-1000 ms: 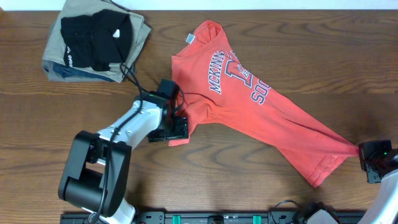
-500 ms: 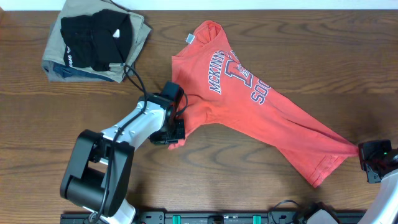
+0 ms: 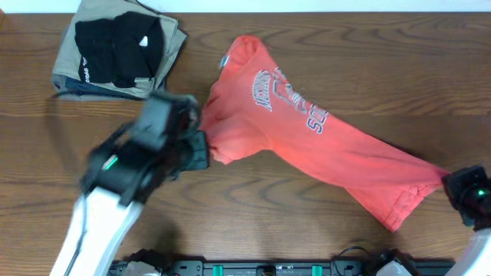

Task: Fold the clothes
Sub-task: 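Lift the shirt with both grippers and lay it flat, stretched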

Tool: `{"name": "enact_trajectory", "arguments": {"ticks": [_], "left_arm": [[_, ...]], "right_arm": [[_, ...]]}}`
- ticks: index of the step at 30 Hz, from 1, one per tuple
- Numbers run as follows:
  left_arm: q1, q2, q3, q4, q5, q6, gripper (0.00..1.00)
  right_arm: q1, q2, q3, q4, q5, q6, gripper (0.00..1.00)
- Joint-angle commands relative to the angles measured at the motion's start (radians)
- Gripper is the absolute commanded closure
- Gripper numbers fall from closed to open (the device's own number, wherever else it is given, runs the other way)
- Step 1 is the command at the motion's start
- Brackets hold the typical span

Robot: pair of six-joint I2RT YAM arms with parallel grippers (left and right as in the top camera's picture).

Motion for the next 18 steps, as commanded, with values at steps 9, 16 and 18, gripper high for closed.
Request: {"name": "enact_trajectory", "arguments": {"ticks": [9,16,18], "left_arm": [[-0.002,-0.187,0.546,-0.204,-0.090,0.000,0.94],[-0.002,-0.109,0.922,-0.277,-0.152,0.011,0.95],[-0.002,-0.083,0.989,-0.275,-0.218,0.031,0.94]], "right_arm": [[-0.009,0.018,0.497,-0.328,-0.094,-0.208,0.99],[-0.009,0.143,0.909,-0.491,-0.071,-0.233,0.99],[-0.009,0.193,1.011,-0.528,-0.055,-0.229,0.99]]}}
